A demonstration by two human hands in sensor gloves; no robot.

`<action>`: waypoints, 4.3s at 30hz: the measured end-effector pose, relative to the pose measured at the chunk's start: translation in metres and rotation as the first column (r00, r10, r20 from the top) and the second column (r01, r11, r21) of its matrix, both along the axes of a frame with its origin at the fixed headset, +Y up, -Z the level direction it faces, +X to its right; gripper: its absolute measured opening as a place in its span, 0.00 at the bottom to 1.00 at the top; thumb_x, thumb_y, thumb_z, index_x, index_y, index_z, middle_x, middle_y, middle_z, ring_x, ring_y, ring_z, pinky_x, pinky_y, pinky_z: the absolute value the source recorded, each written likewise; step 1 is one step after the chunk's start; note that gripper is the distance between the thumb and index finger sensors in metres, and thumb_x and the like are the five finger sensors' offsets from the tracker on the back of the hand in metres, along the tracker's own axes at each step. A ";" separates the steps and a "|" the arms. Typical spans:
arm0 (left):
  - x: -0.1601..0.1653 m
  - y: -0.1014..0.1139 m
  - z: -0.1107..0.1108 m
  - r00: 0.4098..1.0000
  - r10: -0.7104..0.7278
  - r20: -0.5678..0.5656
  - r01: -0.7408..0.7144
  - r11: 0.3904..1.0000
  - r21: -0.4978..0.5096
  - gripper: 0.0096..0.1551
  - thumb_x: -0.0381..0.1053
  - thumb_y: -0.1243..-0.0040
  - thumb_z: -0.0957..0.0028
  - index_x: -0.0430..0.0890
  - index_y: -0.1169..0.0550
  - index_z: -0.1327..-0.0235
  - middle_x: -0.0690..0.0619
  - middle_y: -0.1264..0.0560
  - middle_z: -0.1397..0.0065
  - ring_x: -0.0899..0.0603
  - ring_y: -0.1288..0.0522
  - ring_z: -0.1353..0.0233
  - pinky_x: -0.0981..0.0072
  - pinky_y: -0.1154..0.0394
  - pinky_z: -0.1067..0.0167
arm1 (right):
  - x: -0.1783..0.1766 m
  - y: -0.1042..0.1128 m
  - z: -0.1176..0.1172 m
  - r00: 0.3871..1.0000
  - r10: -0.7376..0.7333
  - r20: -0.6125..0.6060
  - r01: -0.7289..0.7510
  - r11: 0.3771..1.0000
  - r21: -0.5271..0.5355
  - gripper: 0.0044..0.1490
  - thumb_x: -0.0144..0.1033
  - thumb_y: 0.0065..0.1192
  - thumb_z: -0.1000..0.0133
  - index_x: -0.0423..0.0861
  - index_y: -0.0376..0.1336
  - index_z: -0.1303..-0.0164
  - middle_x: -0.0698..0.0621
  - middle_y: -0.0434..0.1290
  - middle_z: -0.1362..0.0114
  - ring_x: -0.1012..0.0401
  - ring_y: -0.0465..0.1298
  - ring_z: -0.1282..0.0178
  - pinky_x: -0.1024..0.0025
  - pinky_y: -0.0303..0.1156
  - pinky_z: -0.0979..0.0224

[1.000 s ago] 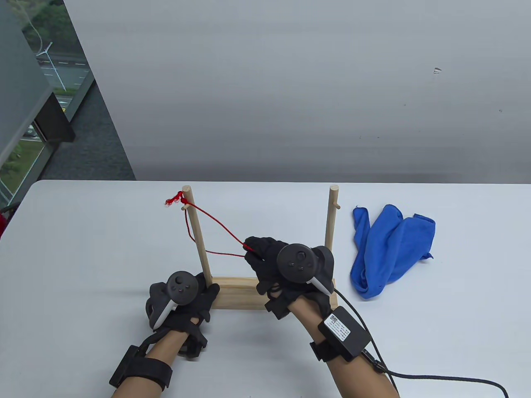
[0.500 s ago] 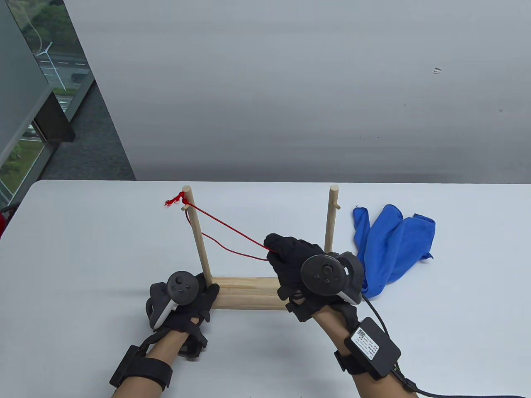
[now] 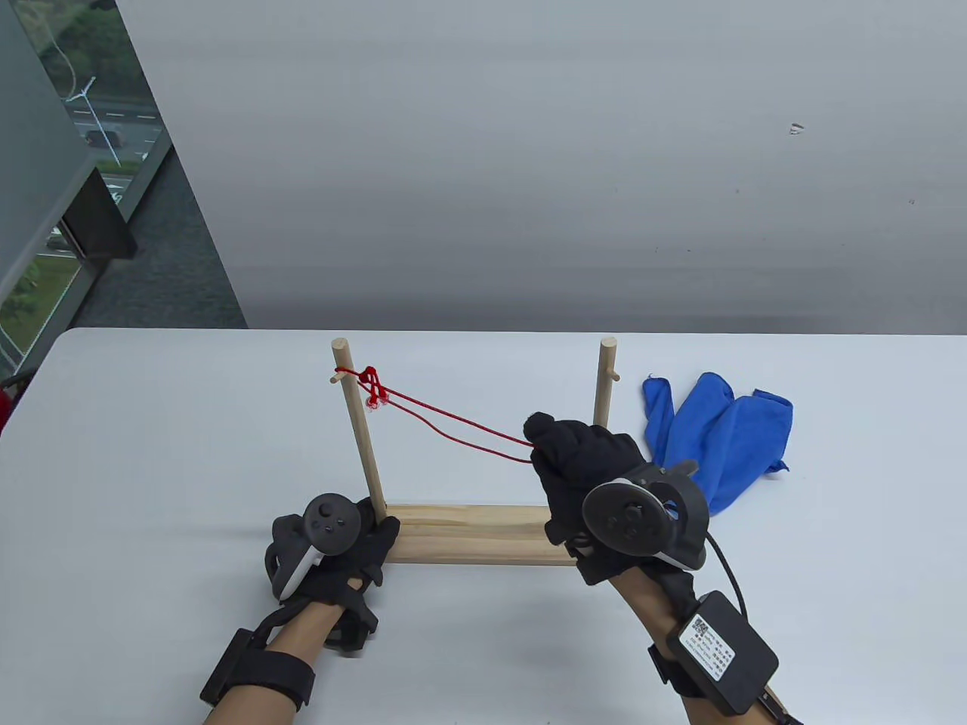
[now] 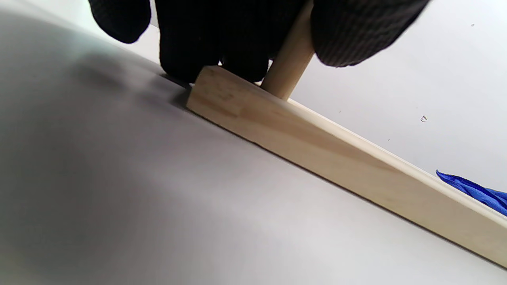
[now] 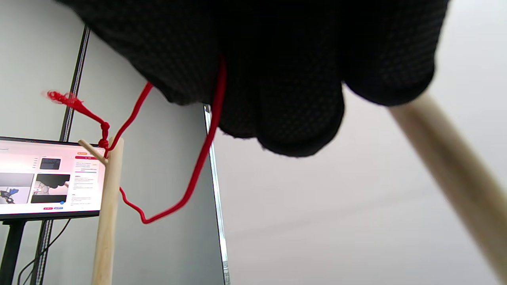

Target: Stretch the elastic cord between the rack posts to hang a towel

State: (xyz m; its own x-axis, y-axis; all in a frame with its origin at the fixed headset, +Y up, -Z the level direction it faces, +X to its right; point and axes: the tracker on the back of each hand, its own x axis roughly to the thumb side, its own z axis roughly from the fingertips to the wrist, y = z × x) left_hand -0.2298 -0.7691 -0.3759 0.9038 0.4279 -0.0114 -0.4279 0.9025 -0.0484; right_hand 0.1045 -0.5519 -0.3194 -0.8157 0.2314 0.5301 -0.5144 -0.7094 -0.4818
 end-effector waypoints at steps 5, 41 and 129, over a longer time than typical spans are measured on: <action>0.000 0.000 0.000 1.000 0.000 0.000 0.000 1.000 0.000 0.30 0.65 0.33 0.48 0.53 0.23 0.37 0.56 0.20 0.36 0.40 0.19 0.34 0.40 0.30 0.31 | 0.011 0.013 0.005 0.999 0.011 0.032 -0.013 0.999 0.049 0.26 0.36 0.69 0.52 0.46 0.67 0.43 0.46 0.80 0.48 0.53 0.84 0.56 0.52 0.76 0.49; 0.001 0.000 0.000 1.000 0.000 -0.015 0.000 1.000 -0.001 0.29 0.66 0.31 0.48 0.54 0.21 0.38 0.56 0.19 0.35 0.40 0.20 0.31 0.39 0.30 0.30 | 0.053 0.100 -0.014 0.987 -0.079 0.142 0.033 0.954 0.299 0.27 0.37 0.75 0.56 0.43 0.70 0.48 0.45 0.83 0.53 0.56 0.86 0.63 0.53 0.78 0.51; -0.011 0.021 0.008 0.998 0.041 0.055 -0.043 0.999 0.028 0.46 0.76 0.38 0.56 0.50 0.25 0.31 0.49 0.23 0.28 0.34 0.24 0.28 0.37 0.30 0.33 | 0.147 -0.021 -0.040 0.949 -0.106 0.296 0.203 0.926 -0.318 0.40 0.54 0.60 0.48 0.46 0.59 0.28 0.40 0.69 0.29 0.43 0.74 0.32 0.29 0.61 0.34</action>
